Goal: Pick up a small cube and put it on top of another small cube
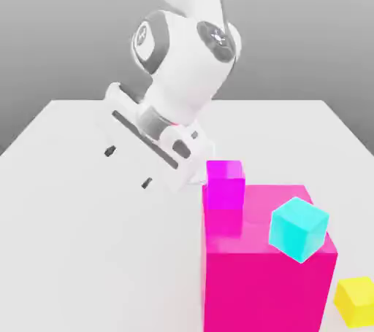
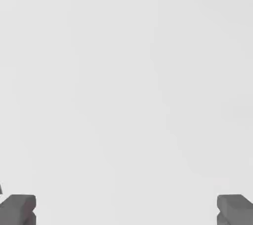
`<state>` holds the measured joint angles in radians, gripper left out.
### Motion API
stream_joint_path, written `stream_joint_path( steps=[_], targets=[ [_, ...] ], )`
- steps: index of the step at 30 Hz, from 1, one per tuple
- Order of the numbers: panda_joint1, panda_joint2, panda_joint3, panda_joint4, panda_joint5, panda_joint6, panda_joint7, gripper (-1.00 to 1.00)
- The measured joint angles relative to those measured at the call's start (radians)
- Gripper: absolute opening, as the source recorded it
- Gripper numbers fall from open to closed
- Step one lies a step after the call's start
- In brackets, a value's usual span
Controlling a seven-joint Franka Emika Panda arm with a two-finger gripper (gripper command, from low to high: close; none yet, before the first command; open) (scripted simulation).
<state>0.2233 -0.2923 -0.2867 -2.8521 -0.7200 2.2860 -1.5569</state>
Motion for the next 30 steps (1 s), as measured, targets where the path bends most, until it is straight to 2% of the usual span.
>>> stream_joint_path(
  steps=[7,10,13,18,30],
  targets=[
    [0.164,0.128,-0.043,-0.022,0.275,0.310,-0.317,1.00],
    [0.246,0.183,-0.059,-0.033,0.431,0.434,-0.478,1.00],
    [0.328,0.237,-0.052,-0.043,0.632,0.546,-0.670,1.00],
    [0.350,0.301,-0.046,-0.027,0.720,0.554,-0.809,1.00],
    [0.337,0.453,0.024,0.016,0.856,0.521,-0.915,1.00]
  ],
)
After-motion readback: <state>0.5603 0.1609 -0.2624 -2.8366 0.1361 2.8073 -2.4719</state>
